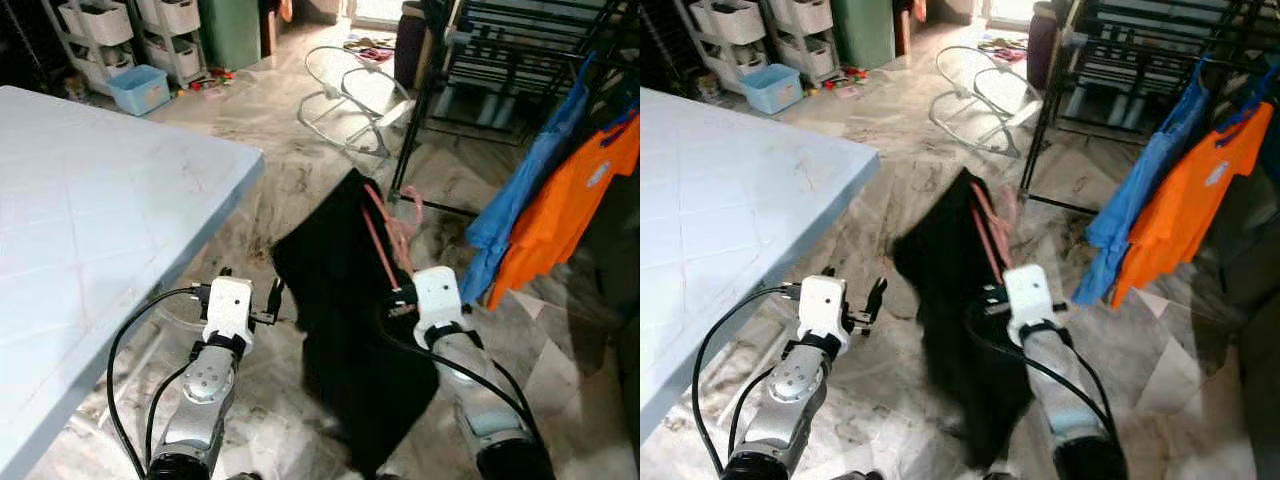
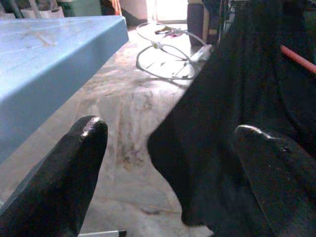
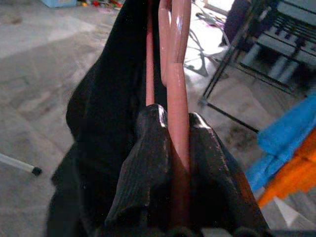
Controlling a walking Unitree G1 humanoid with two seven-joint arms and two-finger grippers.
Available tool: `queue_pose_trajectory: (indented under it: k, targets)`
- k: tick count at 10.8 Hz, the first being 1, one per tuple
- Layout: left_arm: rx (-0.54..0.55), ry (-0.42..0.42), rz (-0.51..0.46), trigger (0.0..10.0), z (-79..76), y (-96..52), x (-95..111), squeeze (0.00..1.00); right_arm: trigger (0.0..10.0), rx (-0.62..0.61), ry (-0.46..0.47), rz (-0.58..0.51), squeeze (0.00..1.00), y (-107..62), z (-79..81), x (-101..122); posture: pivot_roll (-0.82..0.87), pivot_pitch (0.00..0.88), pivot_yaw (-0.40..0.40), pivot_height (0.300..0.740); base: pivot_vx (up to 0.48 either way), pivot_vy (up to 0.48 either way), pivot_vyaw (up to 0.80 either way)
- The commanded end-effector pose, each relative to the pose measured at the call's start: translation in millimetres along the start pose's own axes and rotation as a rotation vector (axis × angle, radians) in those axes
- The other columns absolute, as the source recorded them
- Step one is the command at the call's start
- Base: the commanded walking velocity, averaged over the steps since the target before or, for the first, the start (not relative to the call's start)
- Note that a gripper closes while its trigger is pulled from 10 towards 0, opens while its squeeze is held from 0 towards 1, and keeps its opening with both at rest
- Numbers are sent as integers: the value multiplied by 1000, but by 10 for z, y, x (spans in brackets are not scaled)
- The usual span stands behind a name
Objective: Hang hanger
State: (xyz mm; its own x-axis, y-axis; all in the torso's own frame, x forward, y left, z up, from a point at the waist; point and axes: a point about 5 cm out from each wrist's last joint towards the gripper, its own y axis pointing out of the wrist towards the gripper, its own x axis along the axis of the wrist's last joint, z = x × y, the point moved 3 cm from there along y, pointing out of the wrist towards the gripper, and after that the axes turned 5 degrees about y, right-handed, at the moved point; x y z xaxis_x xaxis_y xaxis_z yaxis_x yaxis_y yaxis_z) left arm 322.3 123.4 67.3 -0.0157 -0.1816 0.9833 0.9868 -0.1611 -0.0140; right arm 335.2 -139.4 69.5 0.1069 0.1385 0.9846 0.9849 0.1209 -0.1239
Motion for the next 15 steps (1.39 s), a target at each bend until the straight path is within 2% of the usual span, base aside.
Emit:
queue_pose_trajectory:
  k: [1,3,8,11,14,15]
  targets:
    - [-18,-11,-19,10000,-48,43,65,0,10000,-22,8,-77,0,3,-40,165,-132,124,23,740,0,0,0]
    - [-40,-27,-42,10000,-83,56,138,0,10000,-28,15,-78,0,-32,-23,161,-140,146,33,740,0,-257,0]
    - [-61,-21,-16,10000,-95,-35,69,0,10000,-34,20,-55,0,-93,-28,96,-132,174,37,740,0,-282,0]
    - [-57,-12,-6,10000,-73,-39,52,0,10000,-38,15,-44,0,-86,-57,83,-133,175,34,740,0,0,0]
    - [-17,-48,38,10000,-24,-36,-3,0,10000,-45,40,-28,0,-94,-71,59,-136,170,28,740,0,0,0]
    - [-19,-80,44,10000,-9,-29,-8,0,10000,-48,61,-14,0,-90,-76,43,-136,169,25,740,0,0,-800]
